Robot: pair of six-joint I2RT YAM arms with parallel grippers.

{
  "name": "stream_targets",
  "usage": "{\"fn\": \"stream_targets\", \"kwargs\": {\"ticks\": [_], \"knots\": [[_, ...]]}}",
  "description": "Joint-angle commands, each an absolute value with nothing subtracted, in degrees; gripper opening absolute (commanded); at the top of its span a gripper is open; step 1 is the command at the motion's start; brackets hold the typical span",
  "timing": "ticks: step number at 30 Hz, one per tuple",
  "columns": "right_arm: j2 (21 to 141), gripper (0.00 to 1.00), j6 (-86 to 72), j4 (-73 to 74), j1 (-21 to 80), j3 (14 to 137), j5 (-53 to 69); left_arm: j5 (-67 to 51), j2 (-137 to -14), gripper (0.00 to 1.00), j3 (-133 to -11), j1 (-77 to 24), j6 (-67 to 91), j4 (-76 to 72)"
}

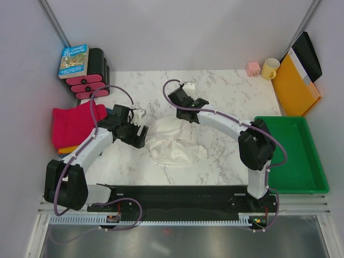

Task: Fold and stack the t-shirts
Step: Move the tshirt to the center of the board, then flatten out the tshirt

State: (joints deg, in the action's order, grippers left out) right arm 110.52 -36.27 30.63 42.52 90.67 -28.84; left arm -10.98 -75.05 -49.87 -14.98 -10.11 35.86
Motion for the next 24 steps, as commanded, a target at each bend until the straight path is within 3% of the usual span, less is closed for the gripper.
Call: {"fn": "stream_targets", "kwargs": {"ticks": [1, 3, 4, 17, 20, 24], "knots": [[109.3, 0.42, -35.9, 29.4, 42.5, 93.3, -27.9, -12.9, -76.2, 0.92, -54.7, -15.0, -9.4, 33.8], [108.7, 0.55, -35.7, 29.3, 42.5, 93.3, -28.6, -13.4, -76.6, 0.92, -56.4, -15.0, -9.1, 33.4], [107.9, 0.57, -35.7, 29.4, 42.5, 93.1, -29.7, -14.0, -76.8, 0.92, -56.9, -15.0, -8.5, 33.3], [98.4, 0.55, -34.3, 29.8, 42.5, 85.1, -34.4, -13.3, -84.3, 0.87, -60.5, -23.3, -8.1, 30.1], [97.3, 0.55, -34.3, 30.1, 42.4, 83.9, -34.6, -12.7, -86.5, 0.81, -60.9, -23.5, -8.1, 30.2], [96.6, 0.54, -34.5, 30.3, 42.3, 82.8, -35.1, -12.1, -86.0, 0.64, -60.6, -23.6, -8.7, 30.2]]}}
